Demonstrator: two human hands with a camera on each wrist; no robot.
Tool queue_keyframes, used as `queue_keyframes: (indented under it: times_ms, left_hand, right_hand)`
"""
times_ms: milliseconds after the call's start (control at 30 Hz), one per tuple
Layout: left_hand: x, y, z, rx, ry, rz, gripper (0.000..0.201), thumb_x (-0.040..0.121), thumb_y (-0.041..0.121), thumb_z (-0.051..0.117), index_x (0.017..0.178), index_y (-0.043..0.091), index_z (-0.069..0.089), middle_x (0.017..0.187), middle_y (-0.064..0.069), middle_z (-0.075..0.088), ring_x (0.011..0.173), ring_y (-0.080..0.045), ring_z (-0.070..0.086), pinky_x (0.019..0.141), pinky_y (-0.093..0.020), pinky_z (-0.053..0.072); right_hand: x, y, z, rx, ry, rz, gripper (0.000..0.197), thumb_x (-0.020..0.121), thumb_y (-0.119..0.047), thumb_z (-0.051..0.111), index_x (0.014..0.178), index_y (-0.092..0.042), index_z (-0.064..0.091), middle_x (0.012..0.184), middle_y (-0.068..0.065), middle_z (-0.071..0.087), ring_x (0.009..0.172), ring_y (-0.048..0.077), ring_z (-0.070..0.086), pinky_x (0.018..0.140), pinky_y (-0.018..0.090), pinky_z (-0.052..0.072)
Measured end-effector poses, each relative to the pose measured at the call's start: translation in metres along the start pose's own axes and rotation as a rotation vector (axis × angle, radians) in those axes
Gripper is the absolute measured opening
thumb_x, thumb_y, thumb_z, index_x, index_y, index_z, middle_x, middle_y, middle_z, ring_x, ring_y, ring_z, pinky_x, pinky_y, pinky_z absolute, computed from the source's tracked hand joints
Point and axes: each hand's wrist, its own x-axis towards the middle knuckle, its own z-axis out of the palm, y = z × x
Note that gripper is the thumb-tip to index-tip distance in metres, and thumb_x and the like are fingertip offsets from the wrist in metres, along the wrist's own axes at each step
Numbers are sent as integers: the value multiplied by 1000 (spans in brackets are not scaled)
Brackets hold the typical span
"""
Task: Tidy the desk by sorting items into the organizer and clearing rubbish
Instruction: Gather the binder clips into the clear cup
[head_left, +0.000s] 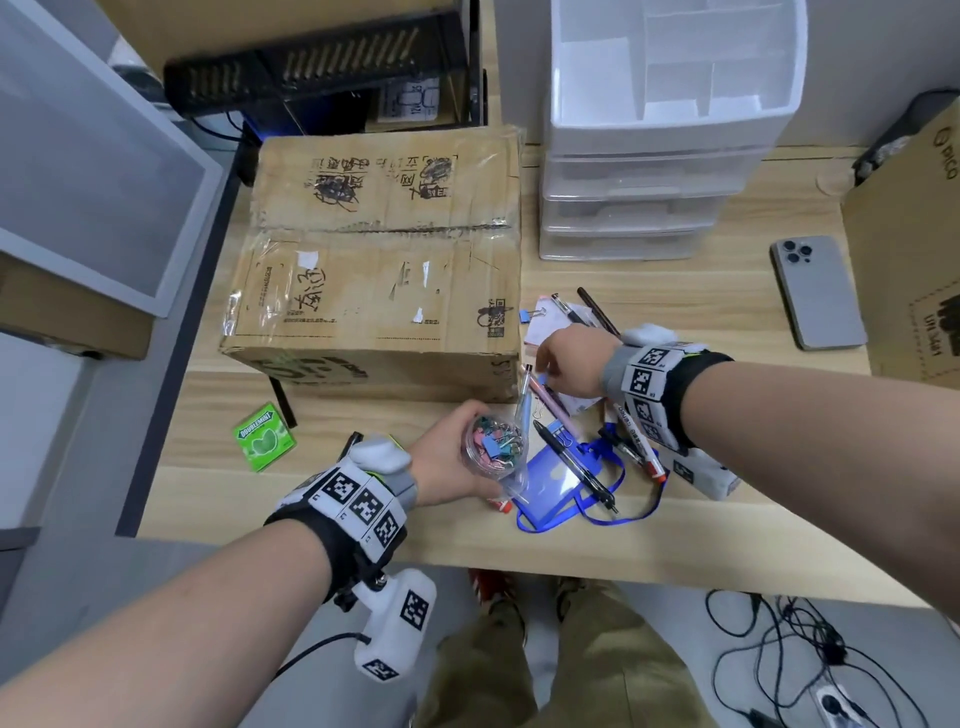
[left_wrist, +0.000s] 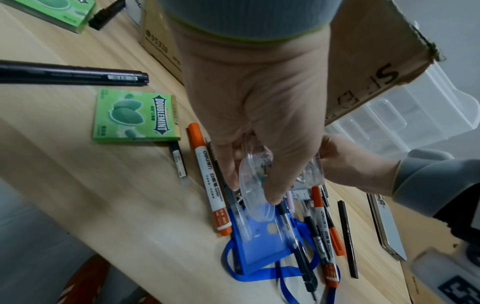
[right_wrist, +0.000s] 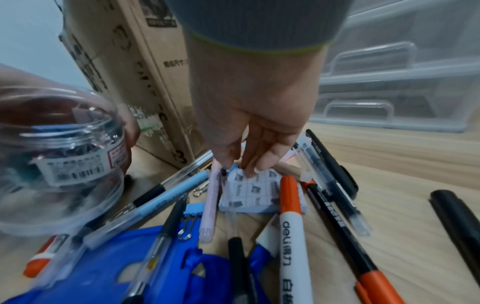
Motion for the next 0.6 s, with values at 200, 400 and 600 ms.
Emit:
queue_keyframes:
  times_ms: [200,400,600]
  left_hand:
    - [-3,2,1,5,23,-7,79,57,11,94,124,19,50,108,3,69,98,-12,67,80,-13,52]
    - [-3,5,2,-24,12,-9,77,58,9,93,122,18,51,106,4,70,96,-10,68,80,-14,52]
    - [-6,3,2,-35,18,-6,76,58,9,92,121,19,51,105,6,69,94,-7,67,80,-14,52]
  right_hand:
    - [2,-2,10,-79,10,42,25,83,-13,65,103,-24,75,99,-2,74,90,21,69,65,26,53]
    - [0,-2,12,-84,16,23,28,83,-15,61,104,-26,74,101,-3,71,89,21,68,74,34,60]
    - [3,-4,13,-117,9,37,21,80,-17,65,98,-25,73,94,-2,71,82,22,68,70,36,60]
